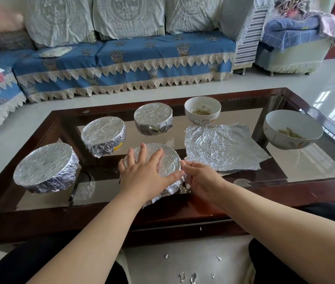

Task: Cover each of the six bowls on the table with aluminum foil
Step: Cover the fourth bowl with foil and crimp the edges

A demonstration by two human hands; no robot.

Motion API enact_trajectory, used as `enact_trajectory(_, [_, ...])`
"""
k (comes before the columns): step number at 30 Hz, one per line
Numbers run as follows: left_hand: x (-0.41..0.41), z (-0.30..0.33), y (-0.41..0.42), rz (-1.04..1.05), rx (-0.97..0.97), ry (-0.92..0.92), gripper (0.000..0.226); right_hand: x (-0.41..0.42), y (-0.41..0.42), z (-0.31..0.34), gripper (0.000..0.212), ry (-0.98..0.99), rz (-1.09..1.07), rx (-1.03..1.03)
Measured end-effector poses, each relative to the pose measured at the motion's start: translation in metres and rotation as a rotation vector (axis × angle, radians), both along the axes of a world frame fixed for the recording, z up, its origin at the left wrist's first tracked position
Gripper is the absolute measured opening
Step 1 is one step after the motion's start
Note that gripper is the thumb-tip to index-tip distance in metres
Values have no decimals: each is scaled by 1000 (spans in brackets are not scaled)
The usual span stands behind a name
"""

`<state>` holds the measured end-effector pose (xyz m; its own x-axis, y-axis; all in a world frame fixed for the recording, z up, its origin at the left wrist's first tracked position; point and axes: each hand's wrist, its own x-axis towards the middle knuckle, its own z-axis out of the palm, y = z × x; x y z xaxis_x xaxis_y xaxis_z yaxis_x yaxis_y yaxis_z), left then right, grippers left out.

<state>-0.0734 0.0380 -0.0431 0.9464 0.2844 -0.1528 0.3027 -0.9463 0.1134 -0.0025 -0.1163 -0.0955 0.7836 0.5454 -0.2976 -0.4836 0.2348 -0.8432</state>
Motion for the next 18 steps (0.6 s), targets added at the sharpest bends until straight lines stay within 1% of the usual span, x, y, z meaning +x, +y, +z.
enact_trajectory(2, [0, 1, 0, 0, -2, 2, 109, -1, 3, -3, 12, -15, -32, -13])
enact_trajectory(4, [-1, 1, 0, -1, -1, 5, 108, -4, 5, -3, 13, -6, -71, -26])
enact_trajectory(8, [-1, 2, -1, 2, 4, 16, 106, -11, 8, -1, 22, -20, -119, -63])
enact_trajectory(11, [0, 2, -1, -1, 7, 15, 107, -13, 14, -1, 30, -35, -180, -143])
enact_trajectory(15, [-1, 2, -2, 3, 5, 14, 107, -14, 22, 0, 28, 5, -245, -205])
enact_trajectory(18, [0, 2, -2, 11, 2, 14, 107, -14, 26, 3, 33, 26, -290, -222])
